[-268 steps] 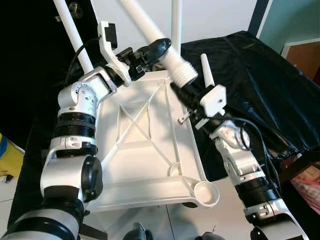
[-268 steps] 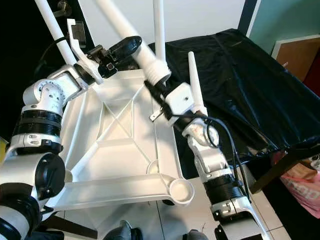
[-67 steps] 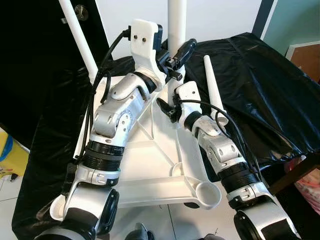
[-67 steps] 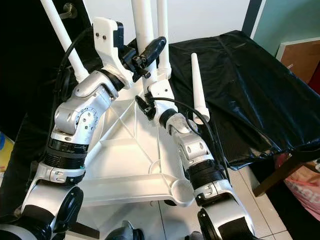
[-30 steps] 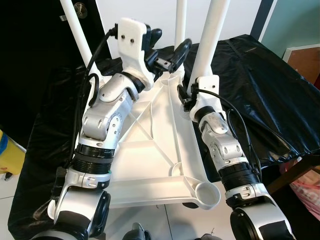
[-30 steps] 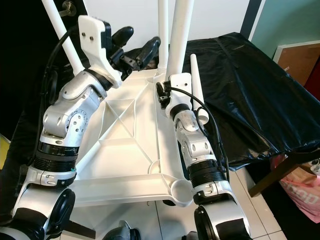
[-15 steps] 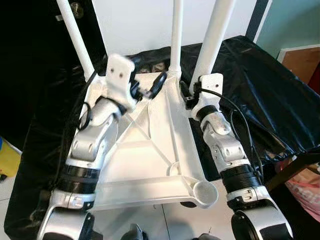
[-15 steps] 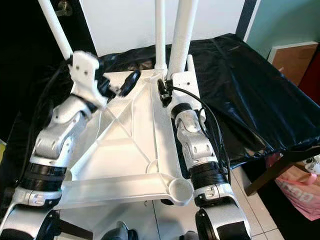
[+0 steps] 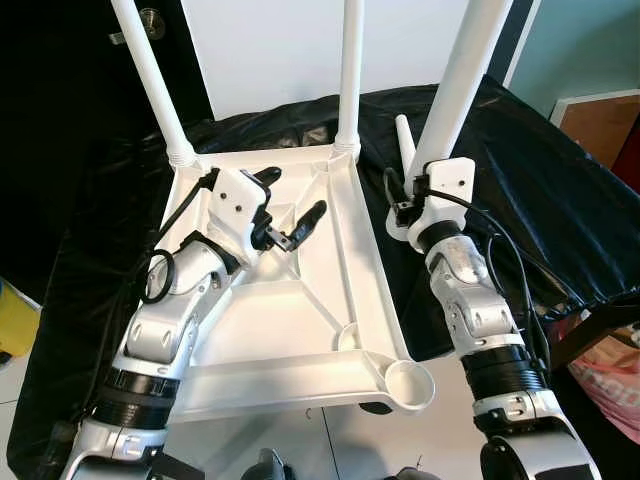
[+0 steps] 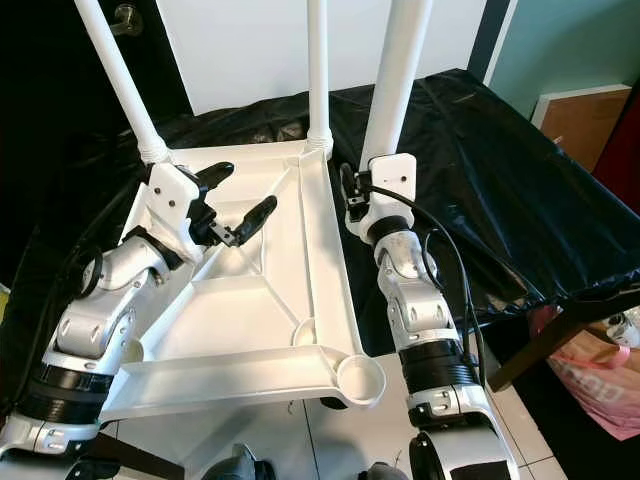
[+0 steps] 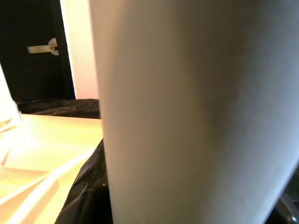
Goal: Building children table
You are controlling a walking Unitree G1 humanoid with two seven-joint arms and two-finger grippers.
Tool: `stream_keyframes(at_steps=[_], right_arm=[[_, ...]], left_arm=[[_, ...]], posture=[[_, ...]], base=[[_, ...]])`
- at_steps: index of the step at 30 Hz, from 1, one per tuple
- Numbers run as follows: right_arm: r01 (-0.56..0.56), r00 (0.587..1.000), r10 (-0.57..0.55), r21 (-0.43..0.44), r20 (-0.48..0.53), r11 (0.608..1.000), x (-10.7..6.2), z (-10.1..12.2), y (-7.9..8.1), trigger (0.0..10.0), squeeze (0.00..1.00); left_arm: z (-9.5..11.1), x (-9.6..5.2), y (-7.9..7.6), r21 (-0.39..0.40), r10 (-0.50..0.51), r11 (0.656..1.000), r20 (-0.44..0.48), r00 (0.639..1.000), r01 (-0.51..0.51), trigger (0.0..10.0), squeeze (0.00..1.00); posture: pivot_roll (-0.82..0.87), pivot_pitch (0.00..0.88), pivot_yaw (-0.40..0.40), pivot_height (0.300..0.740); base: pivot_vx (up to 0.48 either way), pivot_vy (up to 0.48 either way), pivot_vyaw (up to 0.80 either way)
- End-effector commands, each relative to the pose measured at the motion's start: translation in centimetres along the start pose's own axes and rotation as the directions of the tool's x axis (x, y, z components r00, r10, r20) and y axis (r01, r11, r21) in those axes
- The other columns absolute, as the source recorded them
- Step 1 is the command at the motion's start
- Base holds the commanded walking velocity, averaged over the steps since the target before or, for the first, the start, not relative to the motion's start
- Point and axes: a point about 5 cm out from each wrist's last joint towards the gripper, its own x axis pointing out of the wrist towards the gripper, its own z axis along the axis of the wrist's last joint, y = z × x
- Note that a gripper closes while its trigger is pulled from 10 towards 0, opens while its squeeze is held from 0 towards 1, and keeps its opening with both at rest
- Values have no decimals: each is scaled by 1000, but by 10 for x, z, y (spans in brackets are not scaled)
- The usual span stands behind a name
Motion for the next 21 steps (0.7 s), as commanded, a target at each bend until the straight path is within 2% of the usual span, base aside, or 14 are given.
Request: stream_keyframes(at_steps=[1,13,18,21], right_arm=[[1,1000,-1,-12,13,1000,-3,3,-4,10000,0],[-7,1000,7,-15,2,1000,-18,-3,-9,10000,0],[8,1000,-8,-2,0,1000,-32,-3,-14,10000,0],[13,1000,-14,-5,-5,1000,-37,-3,-16,10000,0]], left_arm=[[-4,-4,-7,15,-62,998,-22,998,62,10000,0],[-12,-17,-18,36,-144,989,-73,987,147,10000,0],[-25,-29,-24,61,-190,978,-163,968,202,10000,0],[-26,-33,-27,53,-217,972,-173,961,229,10000,0]], posture=[[-91,29,16,740],[-85,55,15,740],[-95,90,29,740],[-102,102,32,740]], base=[[0,0,0],[0,0,0],[0,0,0],[0,0,0]])
